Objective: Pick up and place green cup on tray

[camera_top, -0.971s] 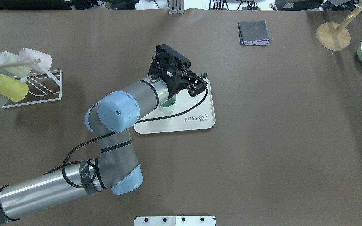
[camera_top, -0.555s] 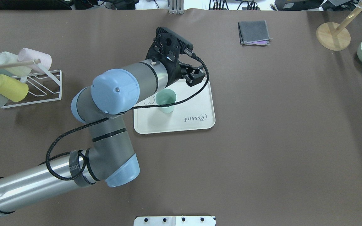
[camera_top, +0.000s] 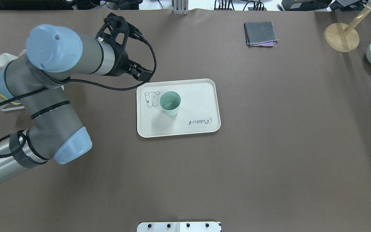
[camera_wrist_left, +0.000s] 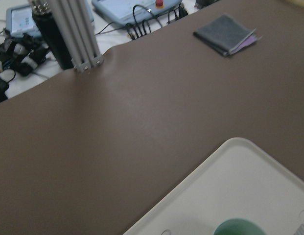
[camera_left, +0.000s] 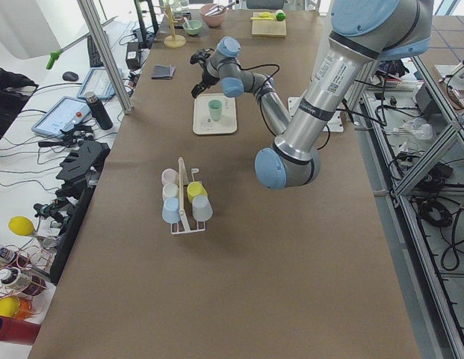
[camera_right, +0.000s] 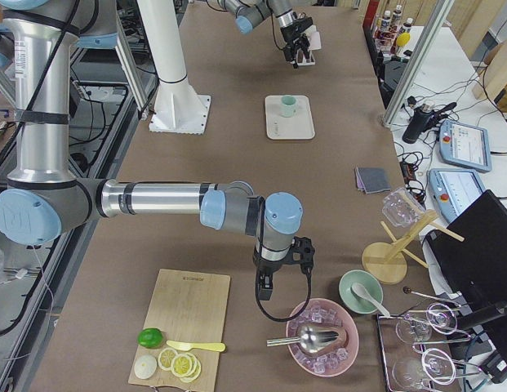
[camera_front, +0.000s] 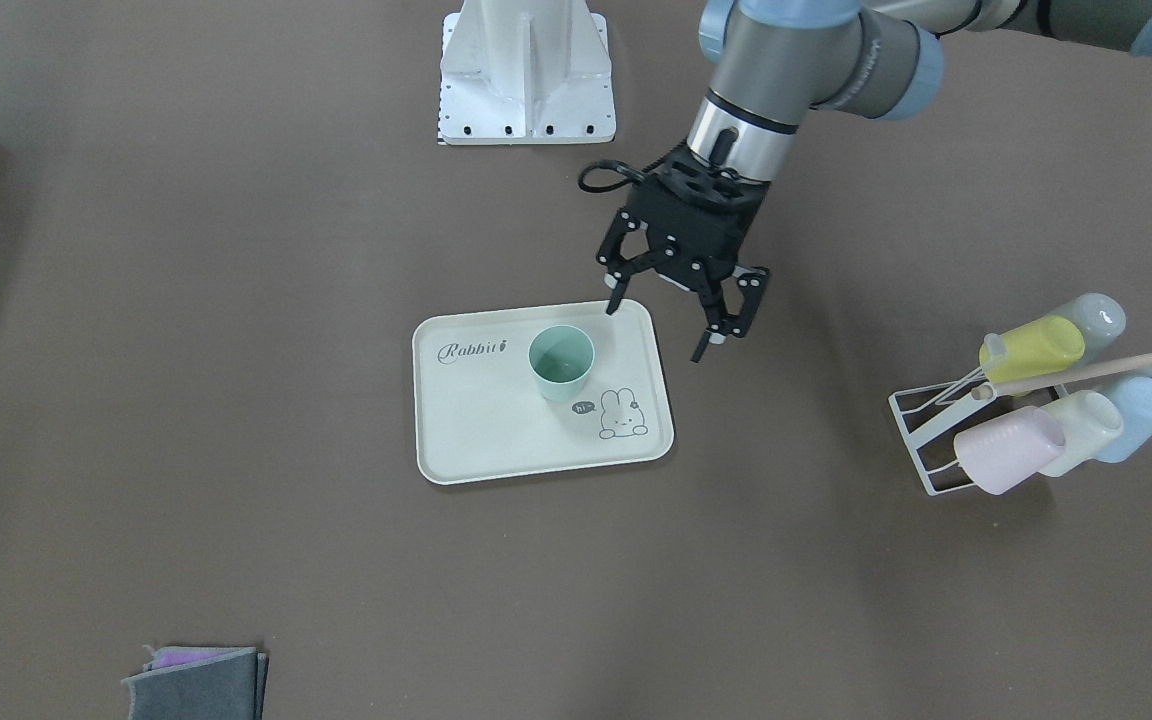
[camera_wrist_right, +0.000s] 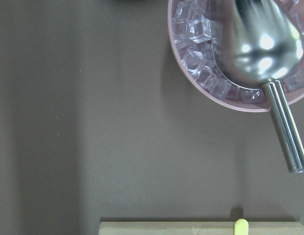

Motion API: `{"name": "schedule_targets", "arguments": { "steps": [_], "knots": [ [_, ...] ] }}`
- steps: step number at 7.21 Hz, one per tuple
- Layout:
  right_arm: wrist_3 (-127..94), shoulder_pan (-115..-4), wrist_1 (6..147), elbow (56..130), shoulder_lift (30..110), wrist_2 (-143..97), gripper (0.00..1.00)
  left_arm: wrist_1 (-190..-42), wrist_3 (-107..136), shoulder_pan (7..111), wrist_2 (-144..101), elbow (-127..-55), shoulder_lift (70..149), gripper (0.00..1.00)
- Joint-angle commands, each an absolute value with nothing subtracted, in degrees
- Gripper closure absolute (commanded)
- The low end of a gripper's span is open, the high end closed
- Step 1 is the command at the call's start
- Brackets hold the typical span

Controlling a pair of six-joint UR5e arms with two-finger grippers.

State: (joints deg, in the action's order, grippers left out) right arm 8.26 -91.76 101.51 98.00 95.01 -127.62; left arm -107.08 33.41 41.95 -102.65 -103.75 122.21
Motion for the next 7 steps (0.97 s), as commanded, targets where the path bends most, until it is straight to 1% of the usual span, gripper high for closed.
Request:
{"name": "schedule_targets", "arguments": {
  "steps": [1, 3, 4, 5, 6, 7],
  "knots": [
    [8.3, -91.8, 101.5, 98.0, 95.0, -127.6, 0.0, -101.3, 31.0, 49.4, -112.6, -103.5, 119.4, 0.02],
    [8.3, -91.8, 101.5, 98.0, 95.0, -127.6, 0.0, -94.8, 19.5, 59.9, -116.3, -103.3, 115.3, 0.02],
    [8.3, -91.8, 101.5, 98.0, 95.0, -127.6, 0.0, -88.2, 8.5, 64.5, -117.0, -102.0, 115.3, 0.02],
    [8.3, -91.8, 101.5, 98.0, 95.0, -127.6, 0.0, -81.5, 3.6, 68.3, -116.9, -101.4, 115.3, 0.02],
    [8.3, -91.8, 101.5, 98.0, 95.0, -127.6, 0.0, -78.8, 2.9, 71.4, -116.6, -100.2, 114.1, 0.02],
    [8.3, -91.8, 101.5, 98.0, 95.0, -127.6, 0.0, -78.8, 2.9, 74.8, -116.6, -95.5, 111.9, 0.02]
  ]
}}
